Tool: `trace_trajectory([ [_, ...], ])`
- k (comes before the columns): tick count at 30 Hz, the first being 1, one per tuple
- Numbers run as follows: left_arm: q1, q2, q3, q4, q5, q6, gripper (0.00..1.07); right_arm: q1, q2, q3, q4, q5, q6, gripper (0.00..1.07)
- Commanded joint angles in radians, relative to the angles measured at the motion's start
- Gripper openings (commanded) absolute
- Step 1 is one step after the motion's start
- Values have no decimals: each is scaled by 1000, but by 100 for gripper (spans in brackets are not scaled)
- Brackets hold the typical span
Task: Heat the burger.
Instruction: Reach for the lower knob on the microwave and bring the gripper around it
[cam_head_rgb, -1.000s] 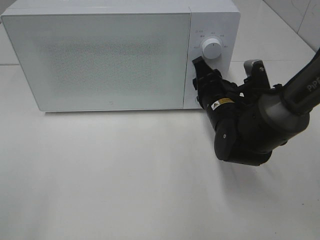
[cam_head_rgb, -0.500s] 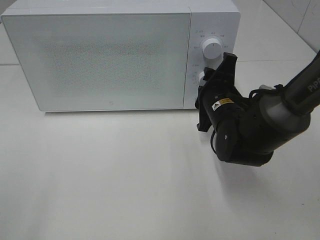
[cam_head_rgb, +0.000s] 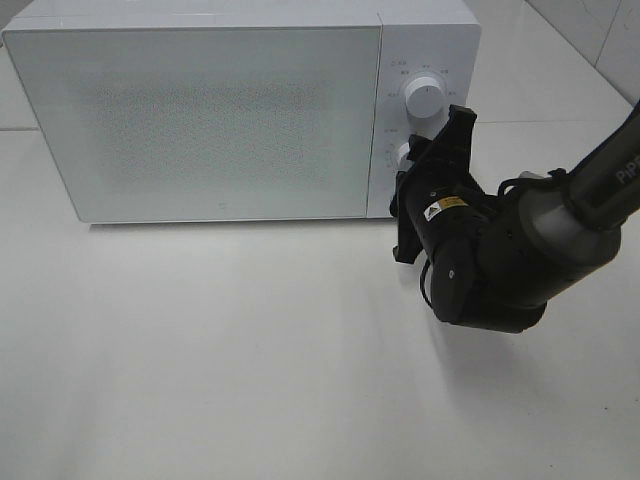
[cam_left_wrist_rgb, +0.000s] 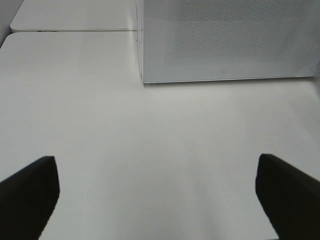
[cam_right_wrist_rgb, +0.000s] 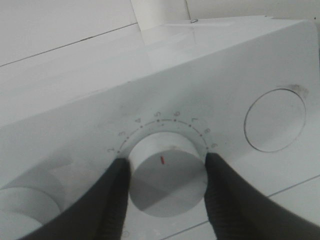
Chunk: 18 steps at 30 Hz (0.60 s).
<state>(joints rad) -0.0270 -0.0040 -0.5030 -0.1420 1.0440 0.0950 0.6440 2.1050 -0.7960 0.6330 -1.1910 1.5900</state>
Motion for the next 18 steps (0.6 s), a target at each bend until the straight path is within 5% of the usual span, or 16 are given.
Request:
trace_trajectory([
  [1, 3, -20, 3, -3, -8, 2, 100, -3, -12, -44, -118, -159, -38, 2],
  [8, 3, -20, 3, -3, -8, 2, 100, -3, -12, -44, -41, -158, -137, 15],
  [18, 3, -20, 3, -3, -8, 2, 100, -3, -19, -44, 139, -117, -239, 52],
])
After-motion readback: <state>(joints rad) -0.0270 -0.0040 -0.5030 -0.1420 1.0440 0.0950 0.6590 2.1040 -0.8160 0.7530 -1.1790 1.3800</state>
